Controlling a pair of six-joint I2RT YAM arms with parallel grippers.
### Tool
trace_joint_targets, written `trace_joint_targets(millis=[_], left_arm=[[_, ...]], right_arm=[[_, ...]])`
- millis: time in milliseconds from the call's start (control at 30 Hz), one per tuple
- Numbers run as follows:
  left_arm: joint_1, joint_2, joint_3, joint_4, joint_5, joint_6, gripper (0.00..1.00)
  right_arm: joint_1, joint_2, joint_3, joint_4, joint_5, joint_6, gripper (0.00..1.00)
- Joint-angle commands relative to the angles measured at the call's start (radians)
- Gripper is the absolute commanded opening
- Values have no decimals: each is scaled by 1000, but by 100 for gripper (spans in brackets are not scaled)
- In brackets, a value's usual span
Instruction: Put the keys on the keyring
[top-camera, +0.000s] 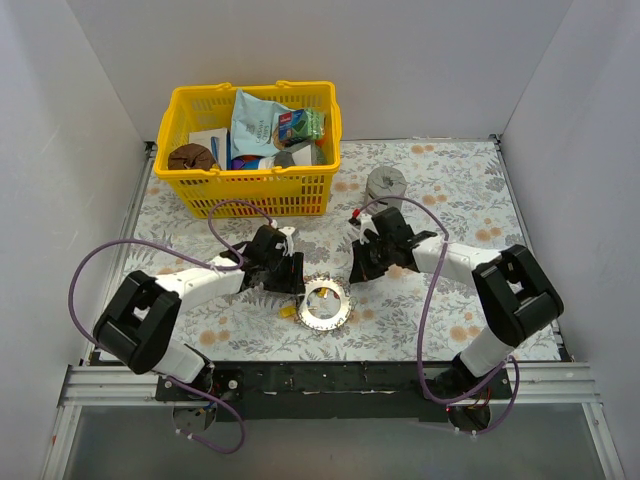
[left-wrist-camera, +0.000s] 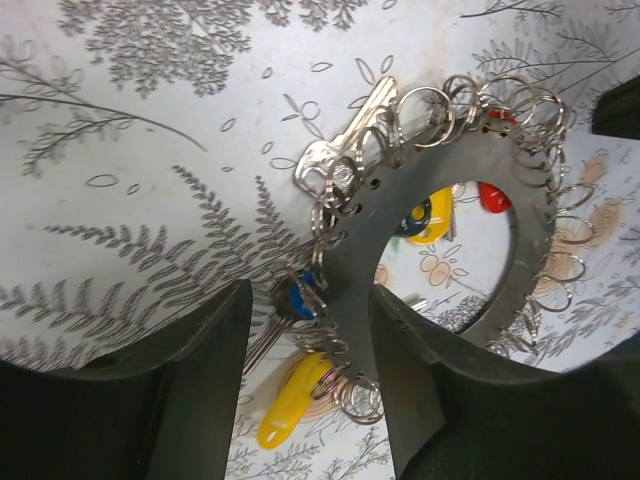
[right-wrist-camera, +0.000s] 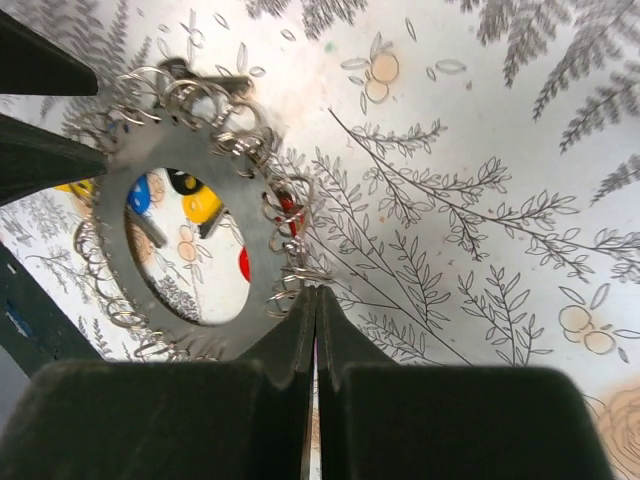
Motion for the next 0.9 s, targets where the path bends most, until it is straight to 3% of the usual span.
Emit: trace_joint_targets(millis=[0, 467, 600, 733, 867], left_arm=[[-5, -78, 76, -131, -144, 50, 50], [14, -49, 139, -22, -120, 6, 60], [26, -85, 139, 26, -129, -25, 70], [34, -158, 113, 81, -162, -43, 89], [51, -243, 75, 129, -196, -60, 98]], right_arm=[[12, -92, 68, -41, 36, -45, 1], [254, 29, 114, -21, 53, 13, 1], [277, 69, 105, -35, 74, 30, 1], [279, 70, 62, -45, 95, 38, 1], [280, 43, 16, -84, 120, 30, 1]])
